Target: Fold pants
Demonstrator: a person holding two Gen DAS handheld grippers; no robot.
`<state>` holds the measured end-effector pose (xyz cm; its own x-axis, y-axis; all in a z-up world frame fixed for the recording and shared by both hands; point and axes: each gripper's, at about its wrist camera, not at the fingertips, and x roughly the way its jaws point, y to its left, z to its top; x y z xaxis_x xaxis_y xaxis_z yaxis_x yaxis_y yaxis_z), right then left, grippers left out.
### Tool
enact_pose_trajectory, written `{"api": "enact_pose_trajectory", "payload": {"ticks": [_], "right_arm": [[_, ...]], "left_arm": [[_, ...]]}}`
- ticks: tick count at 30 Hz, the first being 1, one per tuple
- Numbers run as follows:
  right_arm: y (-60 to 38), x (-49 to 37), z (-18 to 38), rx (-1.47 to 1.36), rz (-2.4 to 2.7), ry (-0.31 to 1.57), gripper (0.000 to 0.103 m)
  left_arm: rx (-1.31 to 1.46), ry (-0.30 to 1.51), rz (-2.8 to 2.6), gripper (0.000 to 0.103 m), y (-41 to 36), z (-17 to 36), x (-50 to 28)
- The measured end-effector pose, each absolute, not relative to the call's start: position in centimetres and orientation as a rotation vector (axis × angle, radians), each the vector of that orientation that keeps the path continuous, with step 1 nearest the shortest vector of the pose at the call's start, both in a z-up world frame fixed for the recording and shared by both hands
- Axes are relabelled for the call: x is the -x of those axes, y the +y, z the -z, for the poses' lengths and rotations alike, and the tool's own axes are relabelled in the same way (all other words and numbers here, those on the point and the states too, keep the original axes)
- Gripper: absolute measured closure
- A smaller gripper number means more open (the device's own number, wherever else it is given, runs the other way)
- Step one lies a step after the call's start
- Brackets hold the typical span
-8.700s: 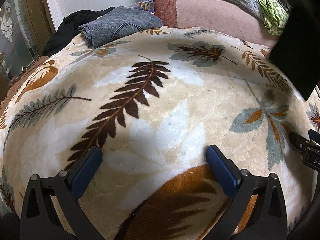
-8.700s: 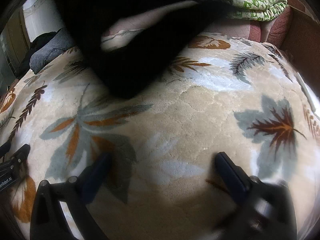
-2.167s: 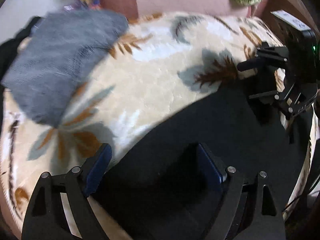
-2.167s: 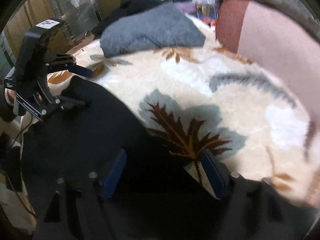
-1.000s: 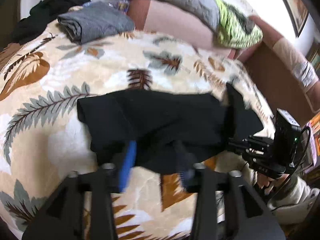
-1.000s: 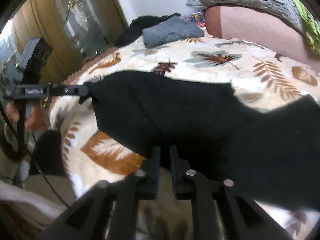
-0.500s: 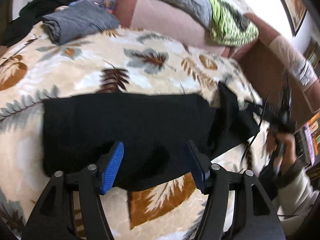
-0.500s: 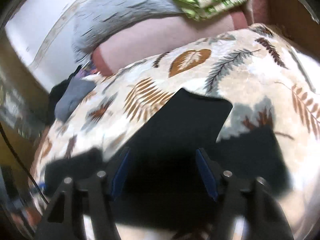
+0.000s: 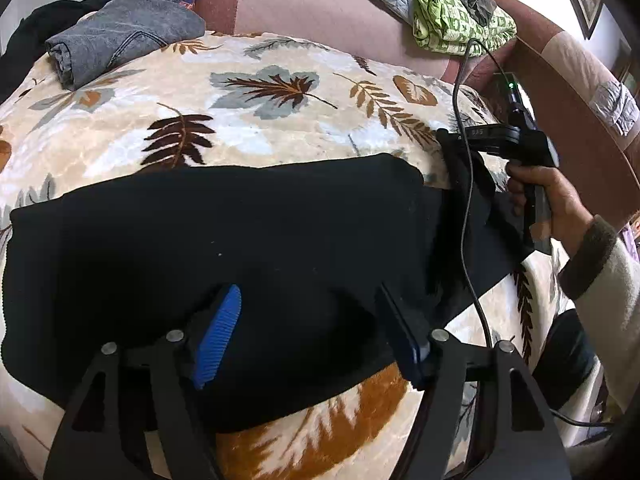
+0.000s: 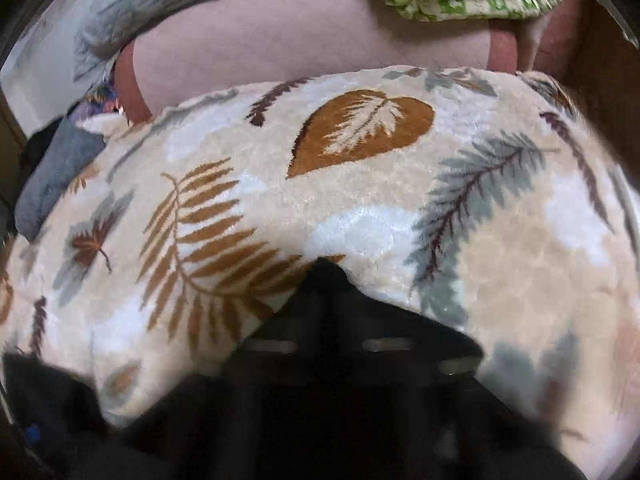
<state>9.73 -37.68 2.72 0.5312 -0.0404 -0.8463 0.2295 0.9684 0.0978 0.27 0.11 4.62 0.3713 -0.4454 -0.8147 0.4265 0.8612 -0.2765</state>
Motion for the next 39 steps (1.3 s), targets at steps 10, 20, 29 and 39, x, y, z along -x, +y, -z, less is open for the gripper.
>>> {"api": "enact_pose_trajectory", "payload": {"ticks": [10, 20, 29, 39], "right_arm": [[-44.1, 8.4, -9.6, -0.39, 0.177, 0.834, 0.1], [-47.7, 13.3, -5.0, -0.623, 0.194, 0.911, 0.086], [-47.1, 11.6, -3.7, -0.63, 0.201, 0.921, 0.099], [-45.9, 11.4, -3.9, -0.476, 0.262, 0.976, 0.093]], "left_arm": [[0.064, 1.053, 0.565, 0.033, 0.4, -4.8, -0.1], [0.083, 1.072, 0.551, 0.033, 0.3, -4.9, 0.3], [0.098, 1.075, 0.534, 0.033, 0.4, -4.9, 0.6], [0.163, 1.051, 0.466, 0.033, 4.7, -6.2, 0.9]]}}
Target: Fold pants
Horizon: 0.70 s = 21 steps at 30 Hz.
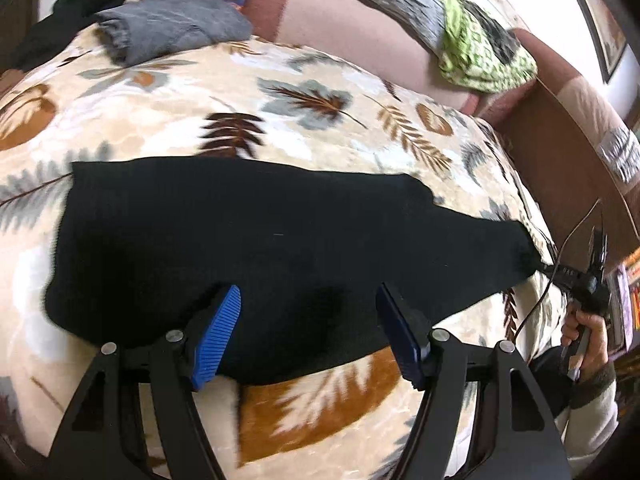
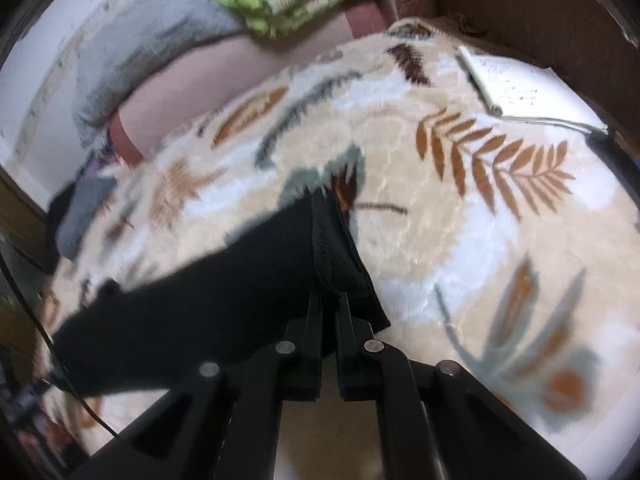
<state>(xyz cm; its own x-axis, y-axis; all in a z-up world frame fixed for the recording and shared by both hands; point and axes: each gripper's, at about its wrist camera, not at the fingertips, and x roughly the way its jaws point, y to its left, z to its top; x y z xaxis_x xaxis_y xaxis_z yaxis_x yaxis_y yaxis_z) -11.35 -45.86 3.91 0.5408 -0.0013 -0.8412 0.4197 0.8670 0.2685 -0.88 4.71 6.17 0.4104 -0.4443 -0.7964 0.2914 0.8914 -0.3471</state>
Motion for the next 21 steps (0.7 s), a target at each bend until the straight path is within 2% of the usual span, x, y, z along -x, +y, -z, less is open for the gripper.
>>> {"api": "enact_pose_trajectory", "payload": {"ticks": [1, 4, 5, 8, 12, 14, 21], "right_arm": [[-45.7, 11.4, -4.0, -0.468, 0.273, 0.971, 0.092], [-44.9, 11.9, -5.3, -0.464, 0.224, 0.922, 0.07], [-44.5, 12.0, -5.8, -0.458, 0.21, 0.906, 0.068], [-42.4, 12.1, -7.8, -0.41, 0.157, 0.841, 0.066], [-37.8, 11.6, -9.3, -0.378, -0.049, 0.766, 0.061], [-34.2, 10.9, -9.4, -0.345, -0.196, 0.755, 0.055], [-17.8, 7.4, -7.2, -0.125, -0.618, 0.797, 0.055]], "left_arm": [[0.183, 1.05, 0.452, 0.033, 5.6, -6.2, 0.9], [0.218, 1.042, 0.428, 0.033, 7.5, -6.6, 0.9], [0.226, 1.035, 0.418, 0.033, 8.2, -7.0, 1.0], [0.22, 1.017, 0.351, 0.033, 10.3, -8.0, 1.0], [0.256, 0.991, 0.255, 0.026, 13.3, -8.4, 0.9], [0.308, 1.002, 0.203, 0.026, 15.1, -7.8, 0.5], [0.389, 1.044, 0.123, 0.026, 17.5, -5.3, 0.1]]}}
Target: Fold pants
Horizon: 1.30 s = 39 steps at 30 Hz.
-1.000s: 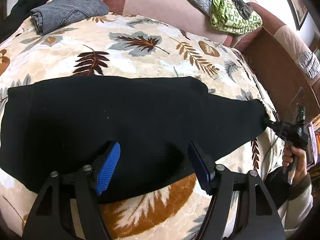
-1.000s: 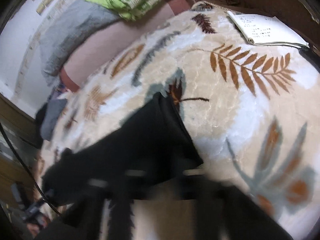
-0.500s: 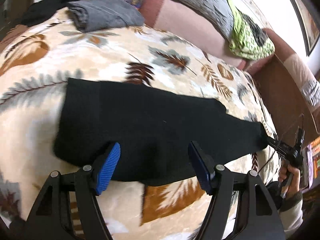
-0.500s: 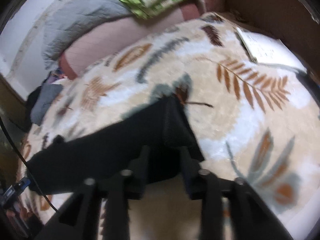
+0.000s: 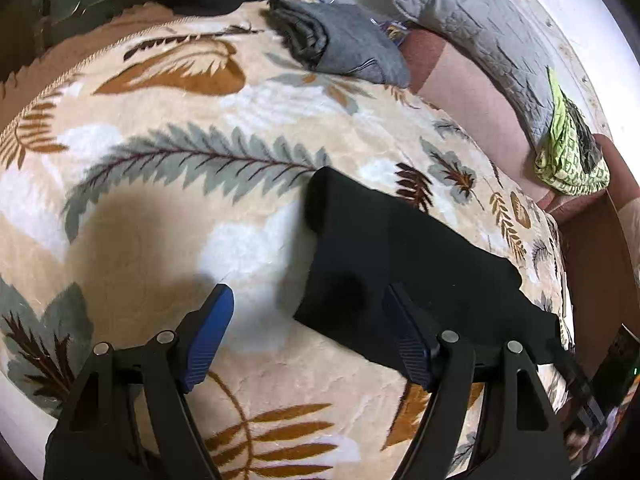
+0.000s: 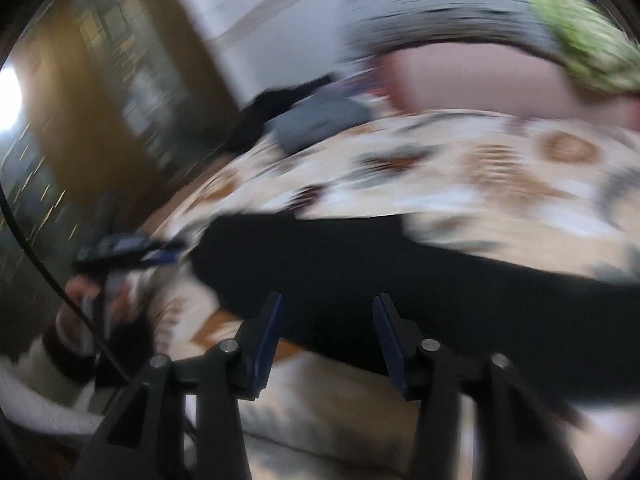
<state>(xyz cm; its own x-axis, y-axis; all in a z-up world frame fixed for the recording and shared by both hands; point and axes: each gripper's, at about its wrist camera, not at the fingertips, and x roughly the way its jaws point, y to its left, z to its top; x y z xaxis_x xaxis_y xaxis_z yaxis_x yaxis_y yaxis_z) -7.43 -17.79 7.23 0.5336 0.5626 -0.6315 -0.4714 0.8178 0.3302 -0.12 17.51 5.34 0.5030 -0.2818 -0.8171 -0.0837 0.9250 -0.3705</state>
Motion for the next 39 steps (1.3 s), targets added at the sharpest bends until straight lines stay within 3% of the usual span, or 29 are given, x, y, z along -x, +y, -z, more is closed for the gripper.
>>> {"api": "enact_pose_trajectory", "payload": {"ticks": [5, 13, 23, 34, 39], "right_arm": [[-8.5, 7.0, -5.0, 0.11, -0.733, 0.783, 0.042], [-3.5, 8.6, -1.1, 0.59, -0.581, 0.662, 0.038], [-3.1, 4.0, -3.8, 0.394, -0.516, 0.598, 0.037], [-4.4, 0.1, -6.4, 0.032, -0.663, 0.695, 0.038], [-3.2, 0.5, -5.2, 0.065, -0.731, 0.789, 0.037]], "left_arm": [[0.438, 1.042, 0.133, 0.026, 17.7, -4.7, -1.1], [0.404, 1.056, 0.204, 0.026, 15.6, -4.0, -3.2], [0.367, 1.016, 0.275, 0.026, 13.9, -6.7, -4.8], [0.394, 0.961, 0.164, 0.026, 19.0, -8.5, -4.3], [0.384, 0.97, 0.132, 0.026, 20.2, -8.0, -3.7]]}}
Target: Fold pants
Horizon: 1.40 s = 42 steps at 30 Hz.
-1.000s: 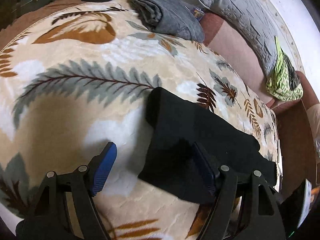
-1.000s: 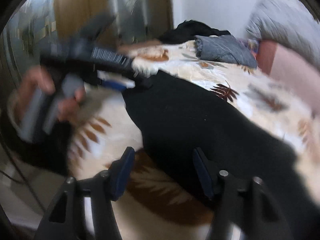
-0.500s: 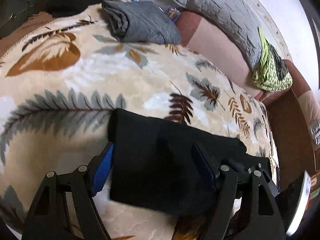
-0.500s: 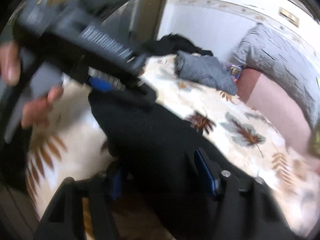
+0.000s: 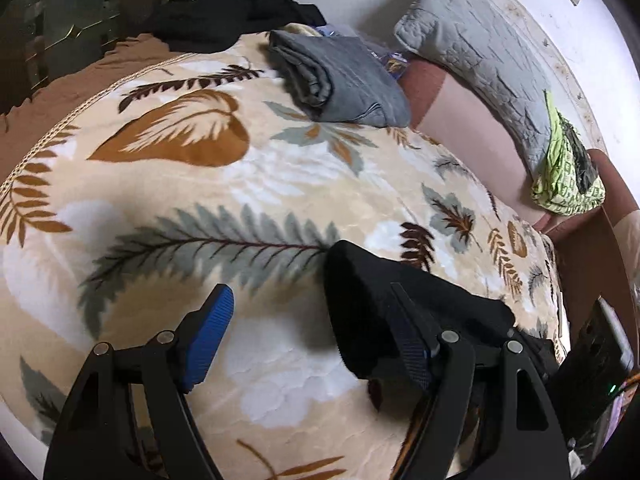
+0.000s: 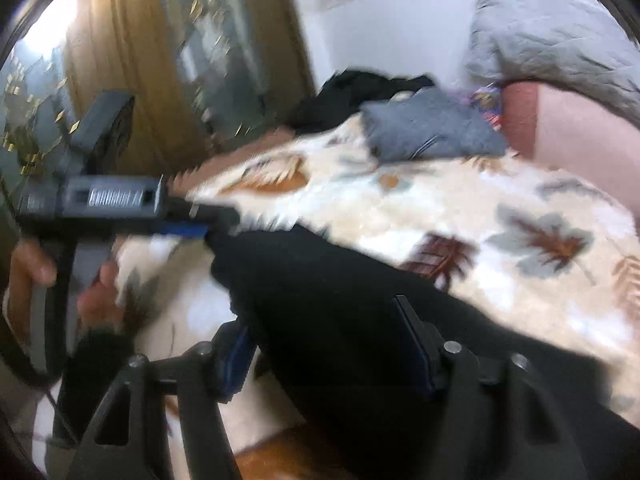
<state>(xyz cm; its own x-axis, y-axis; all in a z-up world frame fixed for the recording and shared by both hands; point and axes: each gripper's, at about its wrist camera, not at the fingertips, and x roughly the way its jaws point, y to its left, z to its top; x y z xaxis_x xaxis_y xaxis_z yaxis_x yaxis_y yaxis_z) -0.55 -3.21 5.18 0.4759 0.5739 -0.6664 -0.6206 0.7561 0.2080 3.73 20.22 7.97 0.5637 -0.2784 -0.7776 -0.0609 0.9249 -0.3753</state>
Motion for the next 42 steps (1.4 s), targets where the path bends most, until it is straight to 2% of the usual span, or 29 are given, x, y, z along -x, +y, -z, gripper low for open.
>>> {"api": "enact_pose_trajectory", "payload": {"ticks": [3, 9, 13, 14, 15, 16, 18, 21, 25, 28, 29, 31, 42], "right_arm": [[-2.2, 1.6, -3.9, 0.087, -0.795, 0.863, 0.036], [-2.2, 4.1, -5.8, 0.121, -0.854, 0.783, 0.035], [-0.3, 2.9, -4.7, 0.19, -0.828, 0.813, 0.038], [0.2, 2.7, -4.1, 0.221, -0.809, 0.822, 0.062], [0.4, 2.6, -3.5, 0.243, -0.782, 0.832, 0.081], [0.2, 2.5, -3.2, 0.228, -0.777, 0.839, 0.09], [-0.5, 2.7, -4.1, 0.164, -0.805, 0.827, 0.098], [-0.9, 3.1, -4.8, 0.148, -0.822, 0.815, 0.098], [-0.4, 2.5, -3.0, 0.114, -0.816, 0.877, 0.098], [-0.9, 2.5, -3.1, 0.06, -0.811, 0.895, 0.091], [-1.2, 2.4, -3.3, 0.047, -0.812, 0.901, 0.078], [-2.2, 2.7, -4.2, 0.021, -0.807, 0.89, 0.066], [-7.8, 2.4, -5.0, -0.018, -0.582, 0.878, 0.066]], "left_arm": [[0.404, 0.969, 0.144, 0.026, 20.4, -7.9, -3.4], [0.365, 0.987, 0.173, 0.026, 19.4, -7.6, -3.2], [0.354, 1.023, 0.187, 0.026, 18.1, -6.3, -3.3], [0.347, 1.034, 0.188, 0.026, 17.7, -5.9, -3.3], [0.336, 1.046, 0.187, 0.026, 17.4, -5.6, -3.4], [0.319, 1.055, 0.181, 0.026, 17.1, -5.4, -3.4], [0.292, 1.052, 0.168, 0.026, 16.8, -5.5, -3.2], [0.283, 1.014, 0.166, 0.026, 16.9, -6.4, -2.8], [0.297, 1.01, 0.166, 0.026, 16.6, -6.4, -3.0], [0.257, 1.019, 0.144, 0.026, 15.6, -5.8, -3.0], [0.231, 1.017, 0.133, 0.026, 15.2, -5.7, -2.9], [0.206, 1.014, 0.123, 0.026, 14.8, -5.6, -2.8], [0.173, 0.959, 0.146, 0.026, 12.7, -7.3, -1.8]]}}
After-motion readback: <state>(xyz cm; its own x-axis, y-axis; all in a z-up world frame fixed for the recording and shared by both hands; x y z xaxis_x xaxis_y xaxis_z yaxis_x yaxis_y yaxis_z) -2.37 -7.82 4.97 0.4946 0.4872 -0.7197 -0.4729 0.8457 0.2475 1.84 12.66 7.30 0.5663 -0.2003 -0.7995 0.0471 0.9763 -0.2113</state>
